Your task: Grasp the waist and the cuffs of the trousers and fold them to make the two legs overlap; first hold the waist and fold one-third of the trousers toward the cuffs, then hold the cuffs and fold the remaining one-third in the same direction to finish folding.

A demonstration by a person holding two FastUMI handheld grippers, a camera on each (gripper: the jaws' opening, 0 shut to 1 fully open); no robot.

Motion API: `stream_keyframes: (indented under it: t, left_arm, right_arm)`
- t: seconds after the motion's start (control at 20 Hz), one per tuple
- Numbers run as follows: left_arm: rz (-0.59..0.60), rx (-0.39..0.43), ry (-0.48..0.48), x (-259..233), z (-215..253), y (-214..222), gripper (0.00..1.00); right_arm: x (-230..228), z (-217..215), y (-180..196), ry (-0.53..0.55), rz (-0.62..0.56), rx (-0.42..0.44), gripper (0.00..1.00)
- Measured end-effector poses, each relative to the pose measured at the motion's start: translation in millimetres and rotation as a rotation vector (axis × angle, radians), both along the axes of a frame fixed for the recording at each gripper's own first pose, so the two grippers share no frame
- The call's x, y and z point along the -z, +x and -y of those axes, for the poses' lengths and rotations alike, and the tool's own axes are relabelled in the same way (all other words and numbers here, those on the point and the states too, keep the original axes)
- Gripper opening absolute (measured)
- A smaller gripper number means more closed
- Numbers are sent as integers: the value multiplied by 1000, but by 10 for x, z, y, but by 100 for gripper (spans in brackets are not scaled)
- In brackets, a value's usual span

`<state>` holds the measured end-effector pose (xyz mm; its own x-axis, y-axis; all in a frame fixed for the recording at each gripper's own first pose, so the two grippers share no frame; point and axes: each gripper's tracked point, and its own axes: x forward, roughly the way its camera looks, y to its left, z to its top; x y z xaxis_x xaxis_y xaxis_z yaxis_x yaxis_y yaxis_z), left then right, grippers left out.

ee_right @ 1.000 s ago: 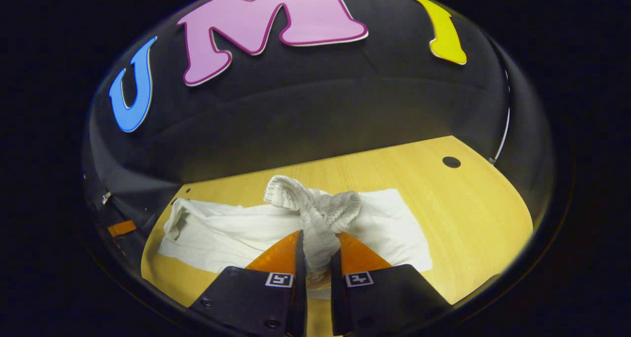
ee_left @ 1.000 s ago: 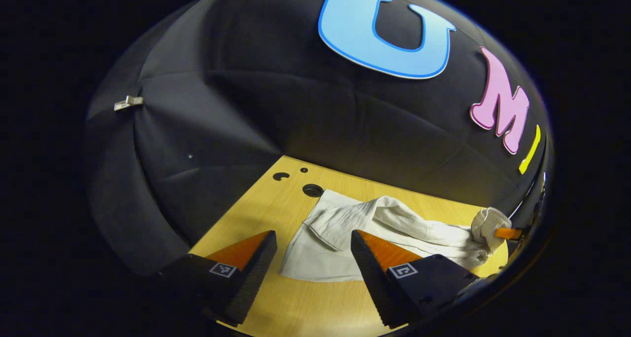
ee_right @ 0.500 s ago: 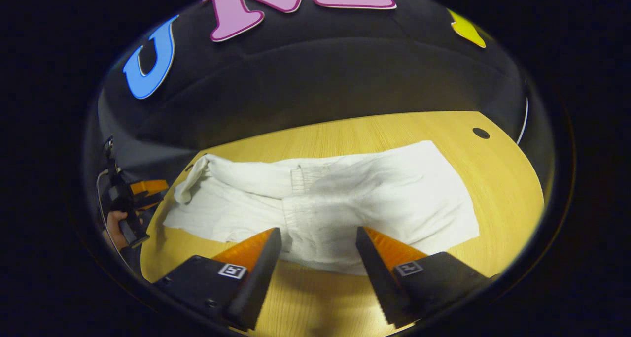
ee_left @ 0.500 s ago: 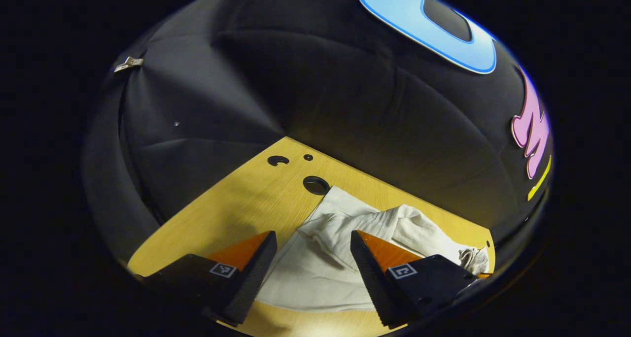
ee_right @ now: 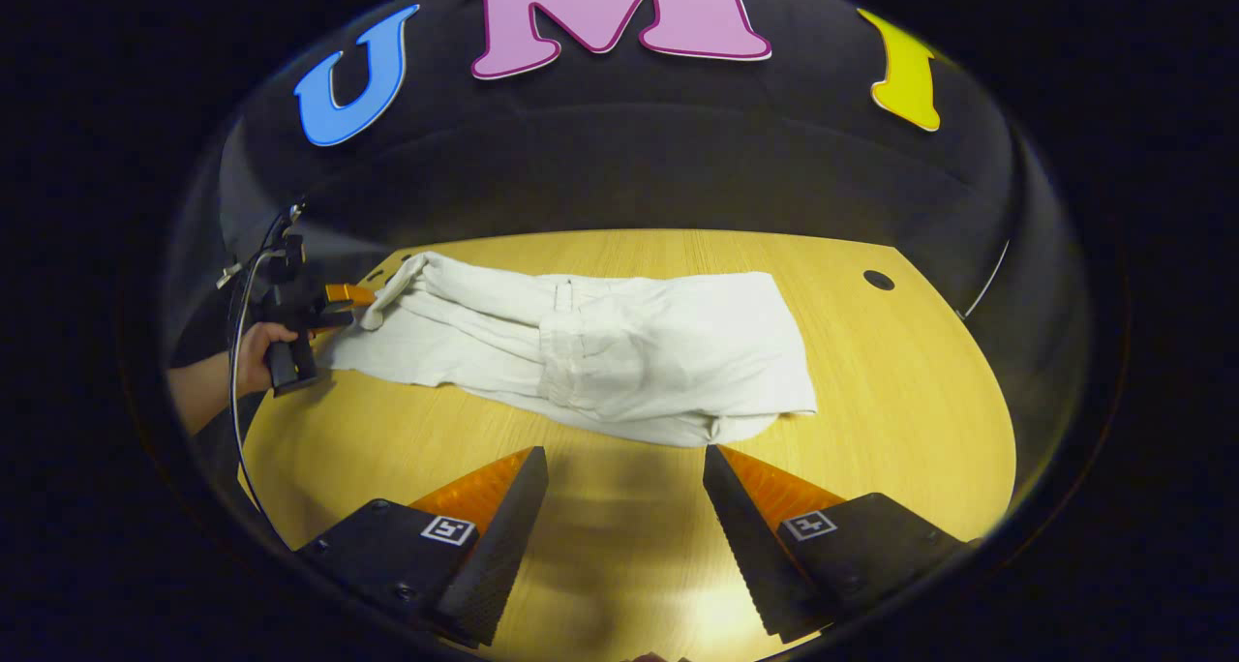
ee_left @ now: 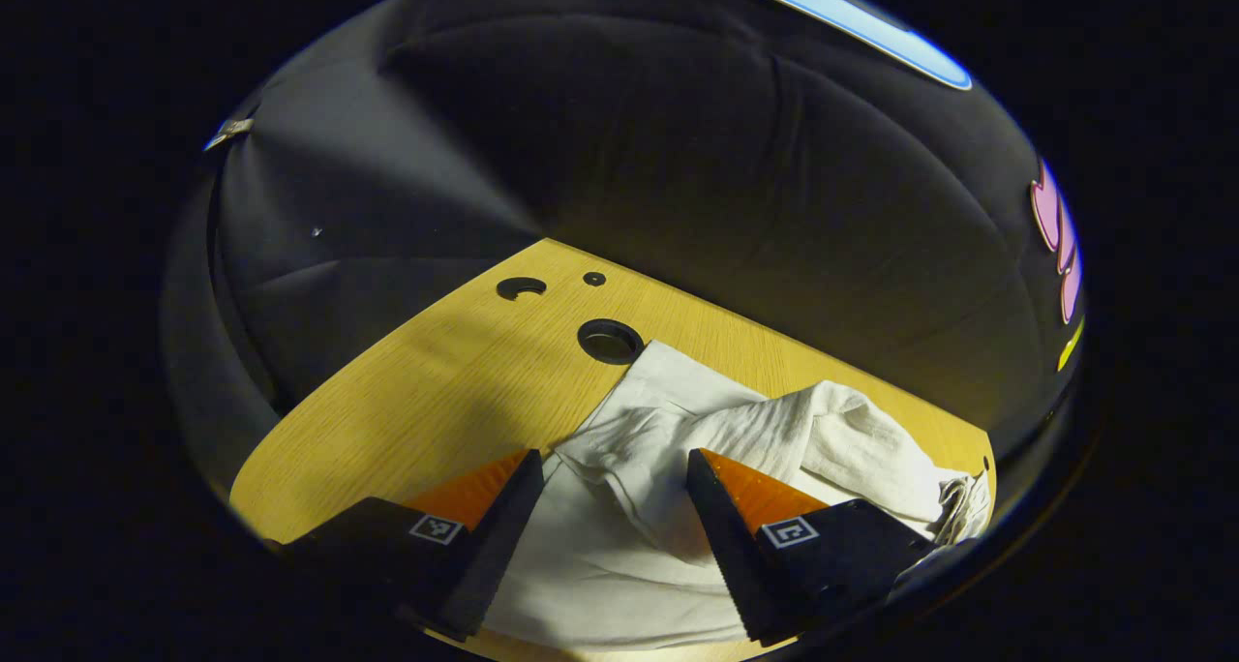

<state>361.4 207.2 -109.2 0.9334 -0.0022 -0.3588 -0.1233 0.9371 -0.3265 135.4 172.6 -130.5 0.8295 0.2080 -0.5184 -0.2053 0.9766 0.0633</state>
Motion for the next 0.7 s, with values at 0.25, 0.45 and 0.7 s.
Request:
stream_keyframes:
  t: [0.25, 0.45, 0.7]
  left_arm:
    - [-76, 19, 186, 148, 7, 43, 91]
    - [-73, 31, 177, 149, 134, 31, 72]
    - [-49, 139, 210, 147, 351, -8, 29]
  right_arm:
    - [40, 228, -492, 11, -41, 23, 99]
    - [20, 423, -686, 6, -46, 49, 99]
    - [-8, 682, -907, 1, -37, 112, 99]
